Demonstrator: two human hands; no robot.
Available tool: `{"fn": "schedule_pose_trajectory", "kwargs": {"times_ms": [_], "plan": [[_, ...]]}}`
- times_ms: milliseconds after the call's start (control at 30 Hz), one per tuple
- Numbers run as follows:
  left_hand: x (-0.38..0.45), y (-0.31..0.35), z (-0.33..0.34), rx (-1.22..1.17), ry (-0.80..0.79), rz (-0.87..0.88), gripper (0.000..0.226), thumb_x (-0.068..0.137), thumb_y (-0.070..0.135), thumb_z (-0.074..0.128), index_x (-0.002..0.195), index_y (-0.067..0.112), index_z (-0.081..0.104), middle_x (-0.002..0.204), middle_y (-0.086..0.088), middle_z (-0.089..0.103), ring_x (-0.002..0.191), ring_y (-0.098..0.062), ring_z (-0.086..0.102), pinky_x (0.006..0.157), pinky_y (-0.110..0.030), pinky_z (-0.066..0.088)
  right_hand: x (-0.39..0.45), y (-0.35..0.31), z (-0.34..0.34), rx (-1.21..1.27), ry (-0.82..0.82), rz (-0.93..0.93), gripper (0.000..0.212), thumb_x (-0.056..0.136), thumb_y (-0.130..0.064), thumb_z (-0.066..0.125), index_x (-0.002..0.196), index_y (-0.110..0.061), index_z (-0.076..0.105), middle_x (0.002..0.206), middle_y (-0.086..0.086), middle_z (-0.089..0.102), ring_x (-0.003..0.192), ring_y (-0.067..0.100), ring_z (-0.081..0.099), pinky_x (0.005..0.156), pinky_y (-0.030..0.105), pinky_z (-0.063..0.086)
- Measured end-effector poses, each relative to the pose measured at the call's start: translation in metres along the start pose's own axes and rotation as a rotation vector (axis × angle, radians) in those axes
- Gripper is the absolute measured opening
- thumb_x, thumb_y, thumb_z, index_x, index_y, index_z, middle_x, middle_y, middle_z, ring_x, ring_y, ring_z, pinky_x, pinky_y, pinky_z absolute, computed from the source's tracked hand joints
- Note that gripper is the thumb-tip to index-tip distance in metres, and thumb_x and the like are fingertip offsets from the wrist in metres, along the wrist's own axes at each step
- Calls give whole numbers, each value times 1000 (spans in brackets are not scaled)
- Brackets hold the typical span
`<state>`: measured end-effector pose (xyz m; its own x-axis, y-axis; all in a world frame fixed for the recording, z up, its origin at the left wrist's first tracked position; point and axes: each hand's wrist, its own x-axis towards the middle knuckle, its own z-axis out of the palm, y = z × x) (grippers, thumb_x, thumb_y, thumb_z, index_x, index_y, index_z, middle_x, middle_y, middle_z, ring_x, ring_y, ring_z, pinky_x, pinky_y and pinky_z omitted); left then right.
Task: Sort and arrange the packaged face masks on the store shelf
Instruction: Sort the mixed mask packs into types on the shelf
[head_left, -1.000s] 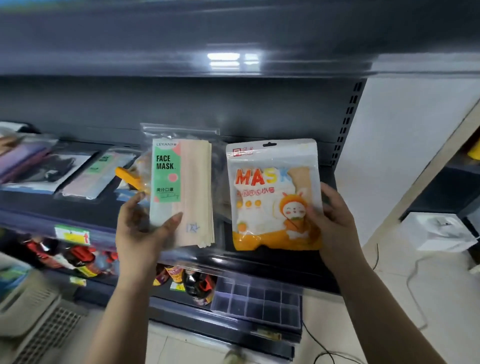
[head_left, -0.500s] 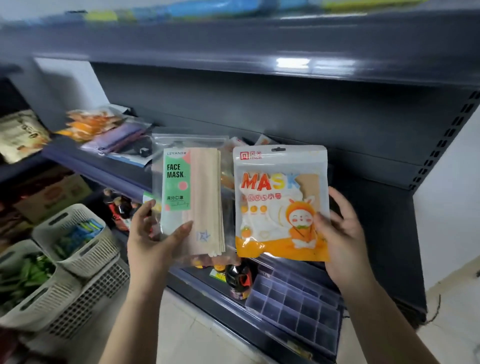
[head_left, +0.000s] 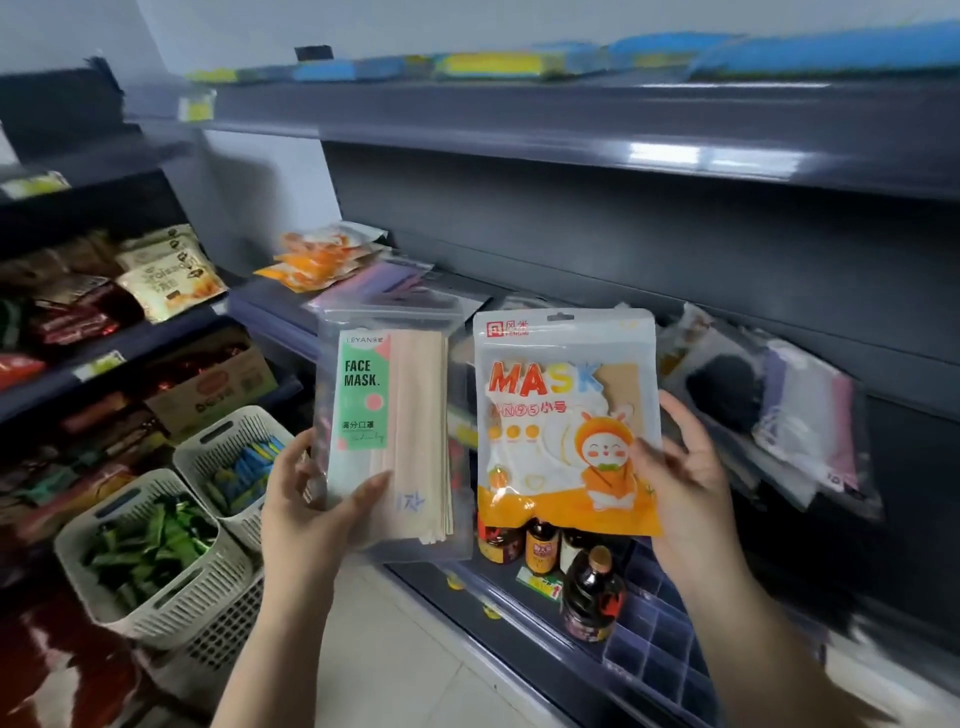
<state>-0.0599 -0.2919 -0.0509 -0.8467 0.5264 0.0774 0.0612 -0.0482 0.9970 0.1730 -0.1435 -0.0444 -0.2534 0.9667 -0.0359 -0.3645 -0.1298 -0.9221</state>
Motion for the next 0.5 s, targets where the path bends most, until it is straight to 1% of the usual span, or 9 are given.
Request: {"fn": "schedule_pose_trajectory", "kwargs": {"times_ms": [67, 167, 267, 333, 367, 500], "plan": [[18, -1, -19, 3, 3, -11, 66, 68, 2, 79, 117, 33, 47, 102, 3, 59, 91, -27, 63, 85, -50, 53, 1, 11, 22, 5, 12, 0, 48, 89, 1, 54, 123, -33, 56, 106, -4, 72, 99, 20, 69, 79, 43, 58], [45, -4, -43, 16, -4, -16, 65, 65, 5, 81, 111, 40, 49, 113, -10, 59, 97, -36, 64, 83, -55, 53, 2, 27, 48, 6, 35, -5, 48, 88, 1, 55, 119, -36, 57, 109, -2, 71, 100, 20, 68, 79, 45, 56], [70, -8, -58, -1, -35, -38, 62, 55, 18, 82, 99, 51, 54, 118, -12, 59, 98, -36, 64, 82, -57, 53, 3, 39, 67, -11, 72, -15, 48, 89, 0, 56, 117, -39, 58, 110, -1, 71, 102, 20, 68, 81, 46, 55], [83, -11, -62, 12, -69, -38, 62, 50, 26, 82, 97, 56, 54, 120, -10, 58, 100, -34, 64, 81, -56, 54, 5, 44, 74, -28, 101, -25, 48, 89, 0, 56, 117, -39, 58, 111, 0, 70, 102, 21, 68, 81, 46, 55], [89, -12, -63, 25, -84, -25, 62, 51, 25, 82, 98, 54, 53, 119, -10, 57, 101, -33, 63, 82, -55, 54, 7, 46, 77, -34, 119, -31, 48, 90, 0, 55, 117, -39, 58, 111, 0, 70, 102, 22, 68, 81, 46, 55], [113, -20, -55, 21, -137, -5, 62, 66, 7, 80, 114, 32, 51, 112, -10, 58, 102, -37, 61, 82, -52, 55, 22, 49, 88, -41, 164, -57, 50, 90, 1, 55, 128, -33, 53, 111, 1, 70, 101, 21, 68, 79, 43, 58]]}}
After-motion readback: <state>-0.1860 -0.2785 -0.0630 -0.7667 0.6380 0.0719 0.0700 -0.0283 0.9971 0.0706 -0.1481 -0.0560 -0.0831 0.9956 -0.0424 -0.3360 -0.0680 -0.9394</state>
